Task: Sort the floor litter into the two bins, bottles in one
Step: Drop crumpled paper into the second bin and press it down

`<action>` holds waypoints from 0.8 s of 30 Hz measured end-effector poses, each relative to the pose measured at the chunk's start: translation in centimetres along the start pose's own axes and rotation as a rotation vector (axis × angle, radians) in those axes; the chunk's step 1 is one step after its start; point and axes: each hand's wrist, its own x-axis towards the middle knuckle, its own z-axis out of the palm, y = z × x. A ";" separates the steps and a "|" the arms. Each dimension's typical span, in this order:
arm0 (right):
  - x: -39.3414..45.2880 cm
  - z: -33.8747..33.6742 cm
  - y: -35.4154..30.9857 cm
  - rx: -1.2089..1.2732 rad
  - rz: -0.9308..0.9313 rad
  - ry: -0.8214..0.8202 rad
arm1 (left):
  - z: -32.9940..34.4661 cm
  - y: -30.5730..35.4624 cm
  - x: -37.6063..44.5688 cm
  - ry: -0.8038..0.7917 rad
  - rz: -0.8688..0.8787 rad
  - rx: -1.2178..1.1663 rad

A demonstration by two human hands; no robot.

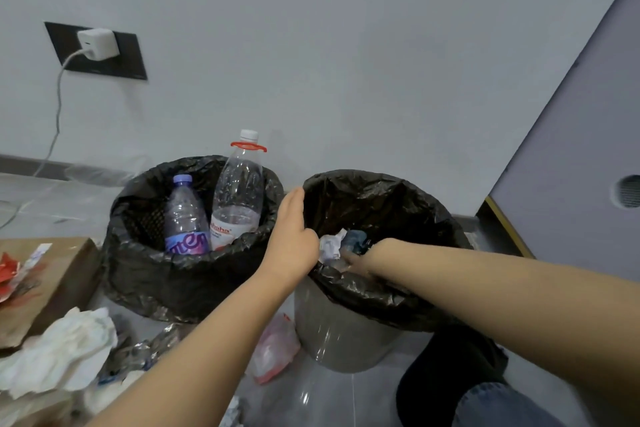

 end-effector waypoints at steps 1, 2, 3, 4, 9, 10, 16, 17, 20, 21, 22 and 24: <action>0.1 -0.2 -0.5 -0.061 -0.011 0.001 | 0.1 0.0 0.0 0.006 -0.002 -0.004; -0.6 -1.1 -1.2 -0.130 -0.066 0.001 | 0.2 0.0 0.1 0.012 -0.002 -0.005; -0.7 -1.6 -1.5 -0.139 -0.110 0.013 | 0.2 0.1 0.1 0.018 -0.009 -0.003; -1.1 -1.6 -1.8 -0.107 -0.125 0.052 | 0.3 0.1 0.1 0.021 -0.018 0.002; -0.6 -0.5 -0.2 -0.178 -0.198 0.033 | 0.4 0.5 -0.1 -0.003 -0.030 0.001; -1.1 -0.3 0.2 -0.231 -0.263 -0.016 | 0.4 0.6 -0.1 -0.010 -0.038 -0.003; -4.1 0.9 4.1 0.052 -0.203 0.283 | 0.5 1.6 -0.7 -0.011 -0.055 0.026; -4.6 1.0 4.6 -0.005 -0.194 0.373 | 0.4 1.8 -1.1 0.002 -0.056 0.042; -7.0 1.3 4.7 -0.012 -0.200 0.572 | 0.0 1.5 -1.8 0.009 -0.056 0.072; -7.8 1.3 4.3 -0.011 -0.214 0.649 | -0.4 1.5 -2.2 0.006 -0.057 0.064; -8.8 1.2 3.8 -0.008 -0.234 0.718 | -0.8 1.5 -2.6 0.010 -0.055 0.045; -10.2 0.7 2.7 -0.008 -0.271 0.780 | -1.7 1.7 -3.5 0.060 -0.043 -0.030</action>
